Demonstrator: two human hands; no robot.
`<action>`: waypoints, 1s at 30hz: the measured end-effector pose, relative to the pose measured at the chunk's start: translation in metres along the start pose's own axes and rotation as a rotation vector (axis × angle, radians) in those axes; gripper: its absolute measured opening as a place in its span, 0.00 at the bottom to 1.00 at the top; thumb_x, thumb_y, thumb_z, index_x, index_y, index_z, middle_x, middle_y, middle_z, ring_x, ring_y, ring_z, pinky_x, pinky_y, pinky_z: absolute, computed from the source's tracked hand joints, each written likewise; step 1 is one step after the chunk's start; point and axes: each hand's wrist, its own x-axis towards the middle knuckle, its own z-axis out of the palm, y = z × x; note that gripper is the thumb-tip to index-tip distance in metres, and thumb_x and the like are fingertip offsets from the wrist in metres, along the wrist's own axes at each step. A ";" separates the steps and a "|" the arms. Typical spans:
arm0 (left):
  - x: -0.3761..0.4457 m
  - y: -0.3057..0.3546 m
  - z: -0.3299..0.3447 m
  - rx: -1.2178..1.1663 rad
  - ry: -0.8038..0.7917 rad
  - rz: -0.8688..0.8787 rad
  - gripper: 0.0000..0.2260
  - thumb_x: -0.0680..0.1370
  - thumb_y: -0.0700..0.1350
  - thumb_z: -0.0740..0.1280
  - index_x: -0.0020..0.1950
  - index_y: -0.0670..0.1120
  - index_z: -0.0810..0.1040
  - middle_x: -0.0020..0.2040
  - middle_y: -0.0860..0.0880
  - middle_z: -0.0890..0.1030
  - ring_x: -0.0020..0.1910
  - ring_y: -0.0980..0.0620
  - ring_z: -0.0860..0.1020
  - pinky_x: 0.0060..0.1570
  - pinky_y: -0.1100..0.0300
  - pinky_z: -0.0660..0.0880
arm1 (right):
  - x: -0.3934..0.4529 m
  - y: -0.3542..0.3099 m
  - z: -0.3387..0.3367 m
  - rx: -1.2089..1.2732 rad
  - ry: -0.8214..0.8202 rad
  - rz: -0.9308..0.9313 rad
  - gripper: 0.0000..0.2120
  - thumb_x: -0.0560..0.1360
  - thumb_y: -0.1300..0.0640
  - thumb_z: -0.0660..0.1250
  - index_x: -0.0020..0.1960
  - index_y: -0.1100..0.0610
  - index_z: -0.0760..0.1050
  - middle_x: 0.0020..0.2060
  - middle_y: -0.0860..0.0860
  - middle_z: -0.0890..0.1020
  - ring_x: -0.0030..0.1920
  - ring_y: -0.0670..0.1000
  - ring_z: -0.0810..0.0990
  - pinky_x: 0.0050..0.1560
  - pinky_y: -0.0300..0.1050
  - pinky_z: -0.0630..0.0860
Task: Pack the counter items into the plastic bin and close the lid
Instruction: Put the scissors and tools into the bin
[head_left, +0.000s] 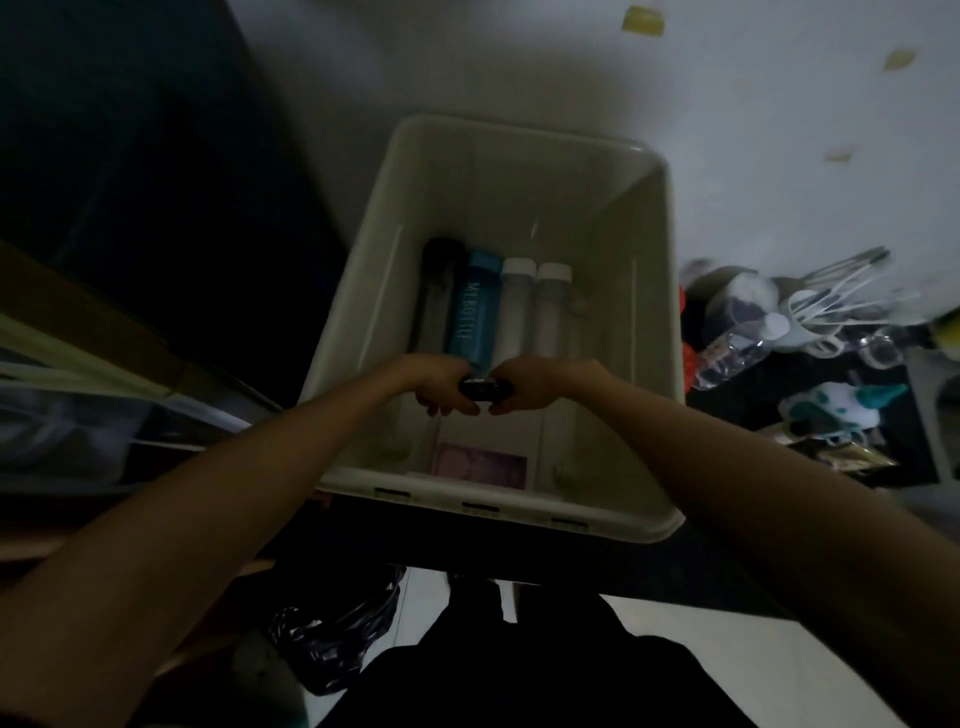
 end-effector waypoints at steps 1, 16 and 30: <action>0.002 -0.003 0.001 -0.043 0.003 -0.017 0.19 0.79 0.52 0.66 0.67 0.43 0.72 0.42 0.47 0.77 0.37 0.51 0.77 0.34 0.61 0.75 | 0.004 0.001 0.001 -0.012 0.021 -0.013 0.21 0.78 0.45 0.66 0.65 0.57 0.73 0.58 0.55 0.79 0.55 0.55 0.79 0.54 0.47 0.76; 0.015 -0.022 0.022 -0.065 0.134 -0.138 0.18 0.79 0.51 0.65 0.66 0.44 0.74 0.55 0.43 0.80 0.47 0.47 0.79 0.38 0.57 0.77 | 0.023 -0.004 -0.011 0.110 -0.071 -0.028 0.21 0.75 0.44 0.71 0.56 0.61 0.79 0.47 0.56 0.84 0.39 0.51 0.82 0.43 0.43 0.81; 0.055 -0.027 0.025 -0.145 0.243 -0.165 0.16 0.76 0.44 0.72 0.60 0.37 0.80 0.55 0.39 0.83 0.52 0.44 0.82 0.51 0.55 0.79 | 0.039 0.025 0.043 0.112 0.136 0.253 0.20 0.81 0.51 0.60 0.68 0.62 0.70 0.63 0.59 0.77 0.60 0.56 0.78 0.53 0.43 0.73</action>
